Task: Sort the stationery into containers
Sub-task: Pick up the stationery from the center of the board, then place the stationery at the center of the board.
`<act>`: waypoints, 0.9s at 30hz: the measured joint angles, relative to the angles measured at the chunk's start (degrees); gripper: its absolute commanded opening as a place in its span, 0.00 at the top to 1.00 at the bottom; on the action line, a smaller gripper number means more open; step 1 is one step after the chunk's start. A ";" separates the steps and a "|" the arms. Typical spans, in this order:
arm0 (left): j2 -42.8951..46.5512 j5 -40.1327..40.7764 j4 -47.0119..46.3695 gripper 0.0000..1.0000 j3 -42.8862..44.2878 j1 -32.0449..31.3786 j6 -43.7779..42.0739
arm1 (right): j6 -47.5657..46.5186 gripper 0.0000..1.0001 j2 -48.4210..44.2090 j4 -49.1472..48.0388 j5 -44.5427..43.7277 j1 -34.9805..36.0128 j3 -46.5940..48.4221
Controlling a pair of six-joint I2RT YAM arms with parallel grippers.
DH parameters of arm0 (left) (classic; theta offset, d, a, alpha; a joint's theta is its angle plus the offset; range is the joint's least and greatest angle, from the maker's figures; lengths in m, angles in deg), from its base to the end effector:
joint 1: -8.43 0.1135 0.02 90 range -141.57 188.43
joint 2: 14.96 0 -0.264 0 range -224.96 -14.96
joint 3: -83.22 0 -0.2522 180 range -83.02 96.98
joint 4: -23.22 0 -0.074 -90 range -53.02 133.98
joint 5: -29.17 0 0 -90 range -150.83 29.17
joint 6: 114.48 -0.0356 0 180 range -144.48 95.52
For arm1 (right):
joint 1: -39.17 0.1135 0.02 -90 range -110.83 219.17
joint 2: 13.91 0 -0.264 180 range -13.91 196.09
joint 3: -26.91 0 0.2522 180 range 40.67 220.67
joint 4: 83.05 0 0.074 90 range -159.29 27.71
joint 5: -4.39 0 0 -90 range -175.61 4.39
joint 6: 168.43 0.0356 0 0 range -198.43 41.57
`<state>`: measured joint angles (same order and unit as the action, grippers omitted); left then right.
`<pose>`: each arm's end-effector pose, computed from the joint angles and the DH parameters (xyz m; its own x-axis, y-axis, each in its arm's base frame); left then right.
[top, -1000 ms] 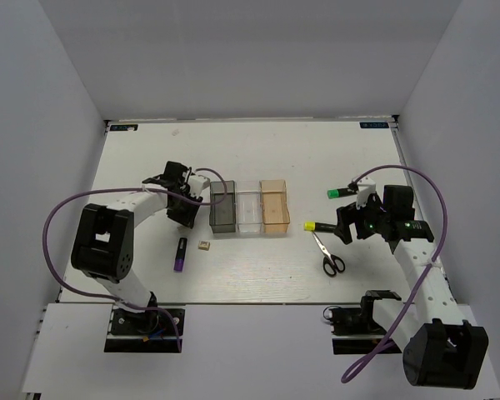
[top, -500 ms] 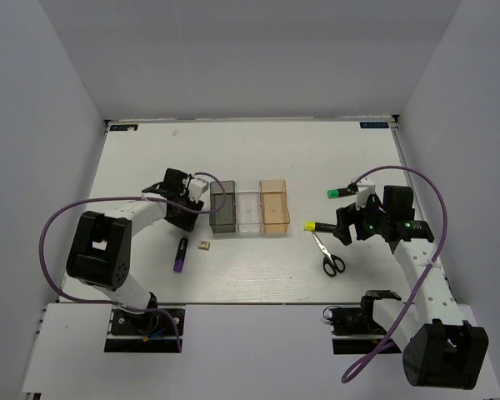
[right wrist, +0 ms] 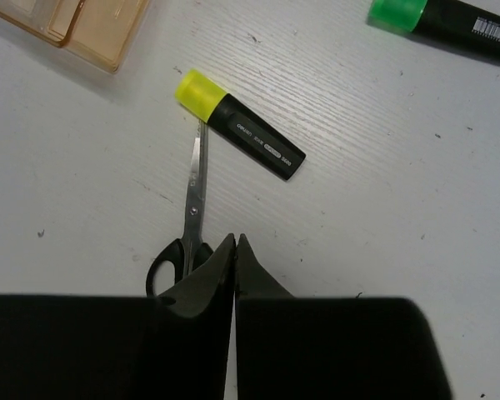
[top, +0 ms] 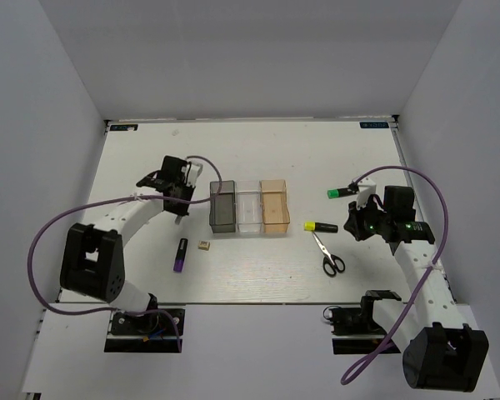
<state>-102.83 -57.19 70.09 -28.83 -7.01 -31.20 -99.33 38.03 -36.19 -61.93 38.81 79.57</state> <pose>0.2806 -0.0752 0.1907 -0.8515 0.3563 -0.3846 0.3436 0.9333 0.1041 0.1834 0.0131 0.2477 -0.5764 -0.3231 -0.7506 -0.5118 0.8588 0.0234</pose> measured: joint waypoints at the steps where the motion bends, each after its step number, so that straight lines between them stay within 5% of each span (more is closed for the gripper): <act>1: 1.27 -0.24 0.44 1.00 1.31 -0.63 0.92 | -0.20 1.00 -0.02 -0.04 -0.02 0.00 0.00; 4: 4.22 -1.14 0.70 1.00 6.84 -4.44 4.72 | -0.02 0.93 -0.22 -0.24 -0.42 0.00 0.00; 6: 4.63 -2.03 0.11 1.00 9.99 -7.28 7.28 | 0.35 0.76 -0.26 -0.24 -0.63 0.00 0.00; 7: 4.50 -2.38 -0.24 1.00 11.28 -8.48 8.72 | 0.50 0.52 -0.26 -0.24 -0.79 0.00 0.00; 8: 4.07 -2.78 -0.39 1.00 12.44 -9.81 10.34 | 0.63 0.45 -0.26 -0.22 -0.90 0.00 0.00; 13: -0.94 -2.16 -0.92 0.98 14.16 -14.19 16.83 | 0.79 0.42 -0.28 -0.39 -1.22 0.00 0.00; 17: -5.68 0.72 -0.66 0.63 14.19 -16.85 20.02 | 0.81 0.40 -0.37 -0.39 -1.22 0.00 0.00; 20: -7.93 2.84 -0.24 0.49 14.45 -18.47 21.16 | 0.85 0.39 -0.37 -0.39 -1.20 0.00 0.00; 25: -8.46 5.70 0.31 0.48 16.57 -19.63 22.25 | 0.85 0.38 -0.37 -0.39 -1.20 0.00 0.00; 26: -8.46 6.29 0.28 0.52 17.03 -19.63 22.32 | 0.85 0.38 -0.37 -0.39 -1.20 0.00 0.00; 27: -8.26 6.71 0.24 0.77 17.25 -19.63 22.49 | 0.83 0.38 -0.37 -0.39 -1.22 0.00 0.00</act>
<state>-111.10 -50.48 70.33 -11.58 -26.64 -8.71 -98.50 37.66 -36.58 -63.15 38.81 79.57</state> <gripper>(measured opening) 0.492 0.624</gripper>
